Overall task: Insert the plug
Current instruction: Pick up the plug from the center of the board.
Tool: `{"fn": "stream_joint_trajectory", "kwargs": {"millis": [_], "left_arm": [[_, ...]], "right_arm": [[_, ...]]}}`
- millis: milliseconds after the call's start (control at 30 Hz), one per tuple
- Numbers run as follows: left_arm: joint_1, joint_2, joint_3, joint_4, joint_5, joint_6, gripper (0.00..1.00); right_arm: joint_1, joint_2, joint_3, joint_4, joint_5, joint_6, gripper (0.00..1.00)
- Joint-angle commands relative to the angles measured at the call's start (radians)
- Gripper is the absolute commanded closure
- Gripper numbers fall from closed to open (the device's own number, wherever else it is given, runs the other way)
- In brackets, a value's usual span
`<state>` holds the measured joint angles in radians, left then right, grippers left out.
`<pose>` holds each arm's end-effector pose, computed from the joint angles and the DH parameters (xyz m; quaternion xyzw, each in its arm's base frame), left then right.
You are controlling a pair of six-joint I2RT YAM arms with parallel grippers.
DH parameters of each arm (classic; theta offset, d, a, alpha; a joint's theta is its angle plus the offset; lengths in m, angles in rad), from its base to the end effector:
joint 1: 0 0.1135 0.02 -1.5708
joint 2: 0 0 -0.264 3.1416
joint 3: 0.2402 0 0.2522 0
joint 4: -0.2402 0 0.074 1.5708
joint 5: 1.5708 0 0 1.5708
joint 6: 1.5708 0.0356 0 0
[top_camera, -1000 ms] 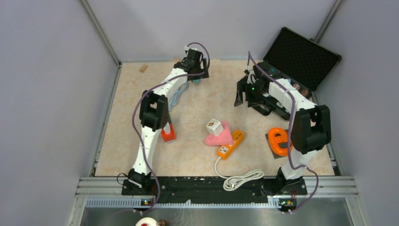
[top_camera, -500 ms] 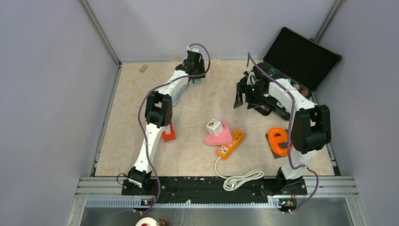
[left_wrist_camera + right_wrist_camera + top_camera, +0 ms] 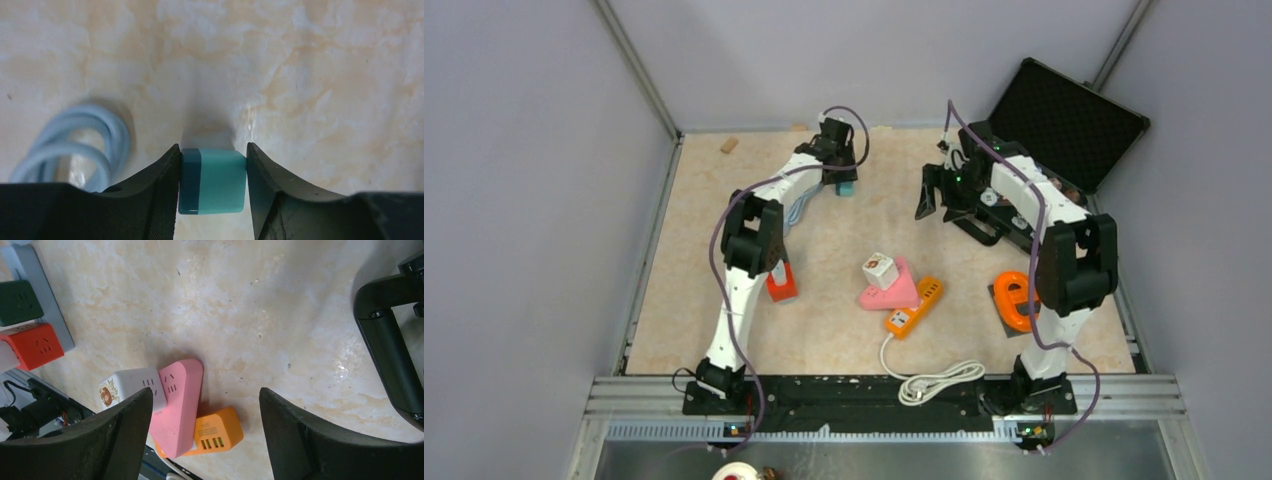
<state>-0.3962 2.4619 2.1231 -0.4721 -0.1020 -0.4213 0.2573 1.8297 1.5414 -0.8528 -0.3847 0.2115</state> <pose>0.5103 -0.2096 0.1753 -0.0305 0.9272 -0.1038 0.3587 0.3680 0.1107 0.2593 -0.0627 0.9578 0.2303 0.1602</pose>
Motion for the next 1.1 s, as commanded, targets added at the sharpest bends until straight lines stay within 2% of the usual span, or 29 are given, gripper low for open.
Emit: {"fn": "stream_joint_trajectory", "kwargs": {"millis": [0,167,267,400,667,900,933,967,1067], "left_arm": [[-0.022,-0.154,-0.131,-0.075,0.092,-0.163,0.69],[-0.044,-0.288,-0.344,-0.058,0.224,-0.349,0.78],[-0.049,-0.383,-0.477,0.034,0.268,-0.43,0.79],[-0.054,-0.471,-0.56,0.097,0.306,-0.512,0.8],[-0.1,-0.593,-0.616,0.117,0.28,-0.632,0.79],[-0.159,-0.663,-0.602,0.098,0.182,-0.656,0.79],[-0.162,-0.668,-0.599,0.094,0.177,-0.656,0.79],[-0.165,-0.672,-0.597,0.091,0.172,-0.654,0.79],[-0.171,-0.686,-0.594,0.082,0.164,-0.649,0.8]], "right_arm": [[-0.006,0.023,0.066,0.004,-0.056,0.013,0.24],[-0.003,0.034,0.047,0.035,-0.138,0.059,0.24],[-0.003,0.021,-0.01,0.105,-0.213,0.119,0.23],[0.005,0.002,-0.09,0.228,-0.323,0.233,0.22],[0.061,-0.024,-0.194,0.534,-0.453,0.518,0.2],[0.104,-0.005,-0.197,0.646,-0.471,0.628,0.21],[0.059,-0.008,-0.205,0.667,-0.467,0.649,0.22],[0.1,-0.01,-0.211,0.683,-0.461,0.663,0.22],[0.107,-0.008,-0.205,0.692,-0.446,0.678,0.29]]}}
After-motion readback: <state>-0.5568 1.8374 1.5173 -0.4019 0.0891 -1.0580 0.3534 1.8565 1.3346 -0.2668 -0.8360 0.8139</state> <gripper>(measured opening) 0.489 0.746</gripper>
